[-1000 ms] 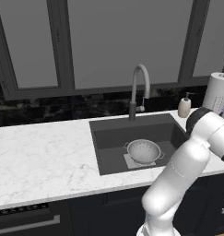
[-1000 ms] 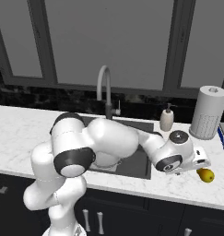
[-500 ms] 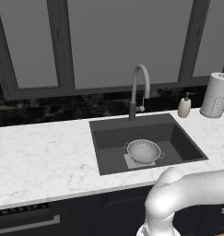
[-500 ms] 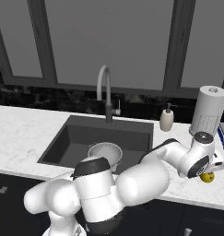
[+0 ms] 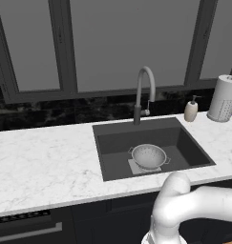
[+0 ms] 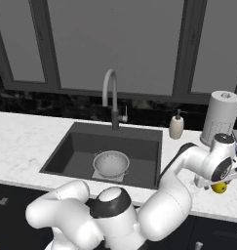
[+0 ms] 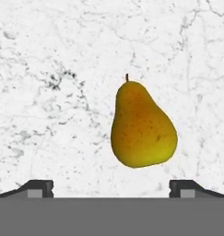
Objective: Put the colander in the sink, put the pear in the colander, and turn on the sink faucet and pour water over the colander.
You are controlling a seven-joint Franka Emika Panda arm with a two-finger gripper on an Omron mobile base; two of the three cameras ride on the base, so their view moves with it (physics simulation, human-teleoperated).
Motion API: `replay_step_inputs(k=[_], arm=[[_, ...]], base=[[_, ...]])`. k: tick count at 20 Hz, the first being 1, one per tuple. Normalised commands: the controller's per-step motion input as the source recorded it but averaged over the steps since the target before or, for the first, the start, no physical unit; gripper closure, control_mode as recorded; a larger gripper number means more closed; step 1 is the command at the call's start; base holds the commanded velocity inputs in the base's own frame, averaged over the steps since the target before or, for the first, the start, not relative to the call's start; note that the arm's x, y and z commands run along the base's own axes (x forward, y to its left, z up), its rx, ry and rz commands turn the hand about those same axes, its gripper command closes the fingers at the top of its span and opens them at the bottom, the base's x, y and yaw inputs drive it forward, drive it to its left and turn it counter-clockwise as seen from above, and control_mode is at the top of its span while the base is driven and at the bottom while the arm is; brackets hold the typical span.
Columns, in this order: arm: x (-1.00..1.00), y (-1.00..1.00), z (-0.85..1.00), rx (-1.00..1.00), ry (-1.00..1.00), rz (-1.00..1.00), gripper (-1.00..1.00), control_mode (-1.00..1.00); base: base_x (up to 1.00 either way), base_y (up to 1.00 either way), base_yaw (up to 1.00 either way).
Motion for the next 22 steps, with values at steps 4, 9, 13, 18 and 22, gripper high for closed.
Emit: replay_step_inputs(k=[4,9,13,18,22], arm=[[0.00,-0.04,-0.15,0.00,-0.01,0.16,-1.00,-1.00],[0.00,0.00,-0.18,0.00,-0.02,0.12,-1.00,-1.00],[0.03,0.00,-0.16,0.00,0.00,0.09,-1.00,-1.00],[0.19,0.00,-0.11,0.02,0.00,0.06,-1.00,-1.00],[0.30,-0.03,-0.02,0.02,0.00,0.02,-1.00,-1.00]], base=[[0.00,0.00,0.00],[0.00,0.00,0.00],[0.00,0.00,0.00],[0.00,0.00,0.00],[0.00,0.00,0.00]])
